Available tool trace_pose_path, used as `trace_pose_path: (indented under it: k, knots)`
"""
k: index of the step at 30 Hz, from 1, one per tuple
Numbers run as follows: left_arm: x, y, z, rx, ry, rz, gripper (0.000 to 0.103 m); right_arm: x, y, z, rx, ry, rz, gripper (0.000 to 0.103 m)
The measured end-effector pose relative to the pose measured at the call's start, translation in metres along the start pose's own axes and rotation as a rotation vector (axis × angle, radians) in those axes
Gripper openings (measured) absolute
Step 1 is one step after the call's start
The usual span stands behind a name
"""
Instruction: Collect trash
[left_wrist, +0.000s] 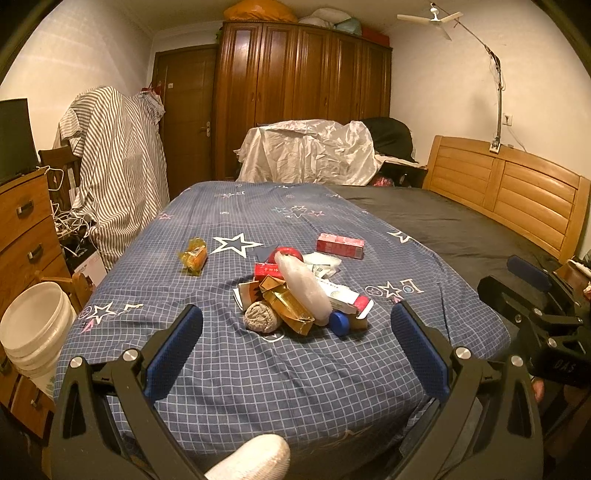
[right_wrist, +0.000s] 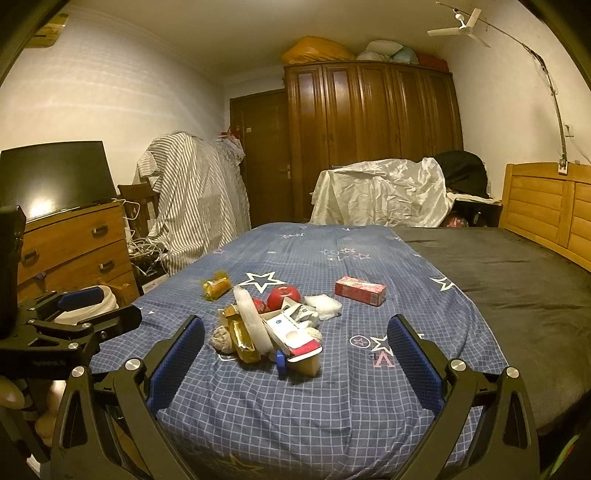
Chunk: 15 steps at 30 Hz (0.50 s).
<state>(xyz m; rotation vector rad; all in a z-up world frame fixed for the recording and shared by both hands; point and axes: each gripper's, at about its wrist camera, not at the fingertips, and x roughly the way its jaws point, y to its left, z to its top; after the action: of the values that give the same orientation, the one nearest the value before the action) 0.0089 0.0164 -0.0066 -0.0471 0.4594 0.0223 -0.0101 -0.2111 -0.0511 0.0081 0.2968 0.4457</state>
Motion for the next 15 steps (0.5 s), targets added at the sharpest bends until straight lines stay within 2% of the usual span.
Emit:
trace_pose_path:
  k: [15]
  knots:
    - [0.0023,0.0028,0.0008,-0.007,0.015,-0.001,0.098,-0.0007,0.0021,0.0007,-0.009,-0.003,0.012,0.099]
